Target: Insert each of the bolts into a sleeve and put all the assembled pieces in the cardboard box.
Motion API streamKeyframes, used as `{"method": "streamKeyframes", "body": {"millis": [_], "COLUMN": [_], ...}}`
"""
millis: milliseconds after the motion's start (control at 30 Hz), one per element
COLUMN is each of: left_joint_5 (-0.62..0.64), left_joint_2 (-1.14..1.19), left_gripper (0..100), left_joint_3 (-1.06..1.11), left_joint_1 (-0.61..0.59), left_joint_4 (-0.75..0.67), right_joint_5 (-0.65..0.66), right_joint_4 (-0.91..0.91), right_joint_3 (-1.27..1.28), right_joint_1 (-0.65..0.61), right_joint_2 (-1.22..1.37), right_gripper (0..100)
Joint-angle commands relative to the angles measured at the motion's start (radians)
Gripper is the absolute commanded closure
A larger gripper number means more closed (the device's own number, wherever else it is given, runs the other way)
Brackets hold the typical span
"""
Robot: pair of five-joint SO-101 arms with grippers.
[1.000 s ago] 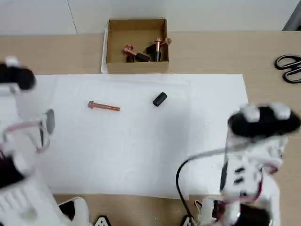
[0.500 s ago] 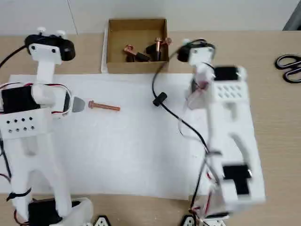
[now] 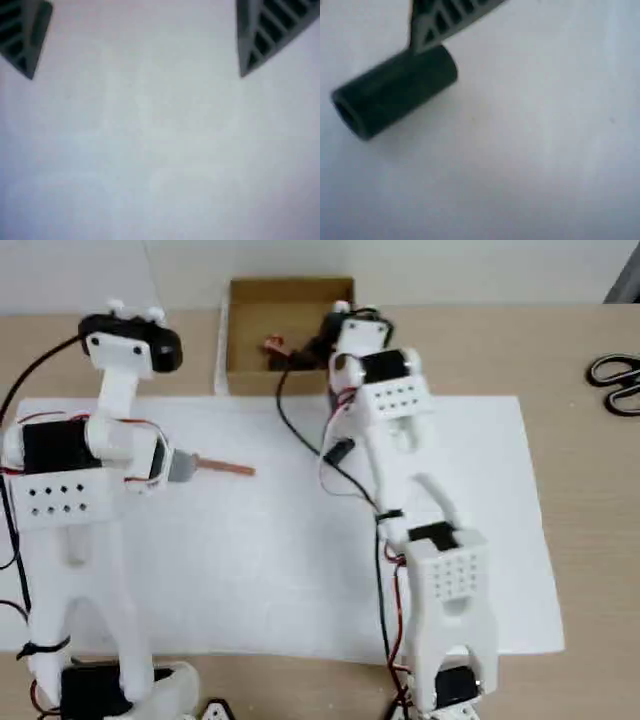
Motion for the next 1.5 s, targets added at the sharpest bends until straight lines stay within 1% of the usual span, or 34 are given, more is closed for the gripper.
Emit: {"method": "streamKeyframes", "body": {"millis": [0,133,333,467,667,867,933,1033,1167,1333,1467], "left_joint_5": [0.005,0.002,0.002,0.005,0.005,0.005,0.005,0.005,0.005,0.006,0.006], "left_joint_2": [-0.003,-0.003,-0.003,-0.003,-0.003,-0.003,-0.003,-0.003,-0.003,-0.003,-0.003], "left_gripper": [75,75,75,75,75,75,75,75,75,75,75], "left_joint_3": [0.035,0.068,0.071,0.071,0.071,0.071,0.071,0.071,0.071,0.073,0.073], "left_joint_1": [0.003,0.003,0.003,0.005,0.005,0.005,0.005,0.005,0.005,0.005,0.002], "left_joint_4": [-0.002,-0.002,-0.002,-0.002,-0.002,-0.002,0.0,0.002,0.003,0.005,0.012], "right_joint_5": [-0.072,-0.146,-0.164,-0.218,-0.221,-0.242,-0.241,-0.181,-0.152,0.037,0.242], "right_joint_4": [-0.025,-0.025,-0.025,-0.027,-0.019,-0.015,0.001,0.021,0.117,0.153,0.157], "right_joint_3": [-0.114,-0.172,-0.239,-0.288,-0.336,-0.338,-0.339,-0.362,-0.462,-0.555,-0.491], "right_joint_1": [-0.01,-0.007,-0.01,-0.01,-0.019,-0.021,-0.021,-0.022,-0.015,-0.004,-0.012], "right_joint_2": [0.041,0.113,0.208,0.265,0.341,0.36,0.357,0.355,0.355,0.352,0.294], "right_gripper": [87.2,87.2,87.0,87.0,87.2,87.4,90.0,99.8,98.1,98.1,97.7]}}
